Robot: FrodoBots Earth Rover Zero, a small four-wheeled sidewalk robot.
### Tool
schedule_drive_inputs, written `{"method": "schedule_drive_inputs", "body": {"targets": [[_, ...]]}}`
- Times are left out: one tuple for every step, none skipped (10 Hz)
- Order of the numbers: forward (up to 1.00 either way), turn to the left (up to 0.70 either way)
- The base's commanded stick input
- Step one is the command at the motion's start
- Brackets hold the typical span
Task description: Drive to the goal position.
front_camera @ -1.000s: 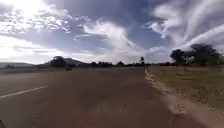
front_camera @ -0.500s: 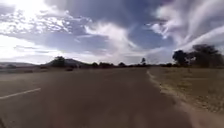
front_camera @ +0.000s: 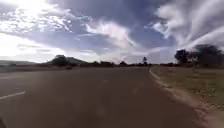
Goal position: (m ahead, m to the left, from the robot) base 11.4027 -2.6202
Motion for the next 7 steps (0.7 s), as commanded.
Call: {"method": "schedule_drive_inputs", "body": {"targets": [[1.0,0.0],[1.0,0.0],[1.0,0.0],[1.0,0.0],[1.0,0.0],[1.0,0.0],[1.0,0.0]]}}
